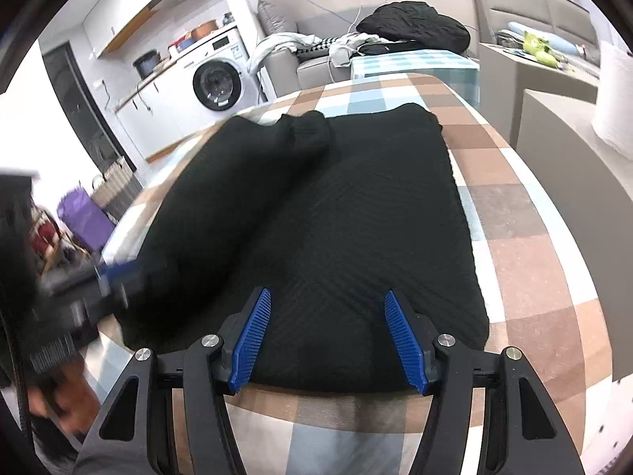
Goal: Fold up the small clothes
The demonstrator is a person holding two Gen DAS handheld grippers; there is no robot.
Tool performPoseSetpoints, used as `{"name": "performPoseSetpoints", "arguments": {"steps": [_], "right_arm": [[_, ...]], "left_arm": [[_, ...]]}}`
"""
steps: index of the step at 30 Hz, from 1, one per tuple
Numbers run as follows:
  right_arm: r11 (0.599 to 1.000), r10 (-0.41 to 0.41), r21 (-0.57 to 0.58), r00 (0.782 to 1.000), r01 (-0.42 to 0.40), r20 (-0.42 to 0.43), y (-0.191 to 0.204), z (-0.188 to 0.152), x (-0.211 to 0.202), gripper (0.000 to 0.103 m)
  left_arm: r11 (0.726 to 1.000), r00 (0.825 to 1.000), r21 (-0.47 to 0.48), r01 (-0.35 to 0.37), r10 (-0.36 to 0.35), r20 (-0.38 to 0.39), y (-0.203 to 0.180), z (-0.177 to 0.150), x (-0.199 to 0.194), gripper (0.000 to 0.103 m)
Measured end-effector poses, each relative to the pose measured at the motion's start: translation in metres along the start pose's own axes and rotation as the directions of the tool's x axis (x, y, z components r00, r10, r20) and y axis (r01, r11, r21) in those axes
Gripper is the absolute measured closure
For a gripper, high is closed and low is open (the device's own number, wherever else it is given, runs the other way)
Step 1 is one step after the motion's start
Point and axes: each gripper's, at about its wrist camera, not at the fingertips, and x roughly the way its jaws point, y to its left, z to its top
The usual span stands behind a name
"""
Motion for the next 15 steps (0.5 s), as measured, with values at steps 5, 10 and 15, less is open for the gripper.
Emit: {"name": "performPoseSetpoints", "arguments": {"steps": [5,10,15], "right_arm": [[0.98,0.145,0.13,0.989,-0.149,0.035,-0.015,0.007,-0.011,0.041],[0.938,0.279,0.194,0.957,-0.289,0.078,-0.011,0.016,-0.018,0.041],[0.911,0.324,0.238,0.942,-0.336,0.091,0.001,0.037,-0.011,0.041]], "left_arm": [[0.999,0.995,-0.033,-0.037,0.04,0.094,0.018,-0.009,-0.035,0.031],[0.987,0.984,-0.091,-0.129,0.138,0.108,0.053,-0.006,-0.055,0.031],[0.975,0.981,-0.145,-0.167,0.179,0.07,0.081,-0.011,-0.052,0.031]]}}
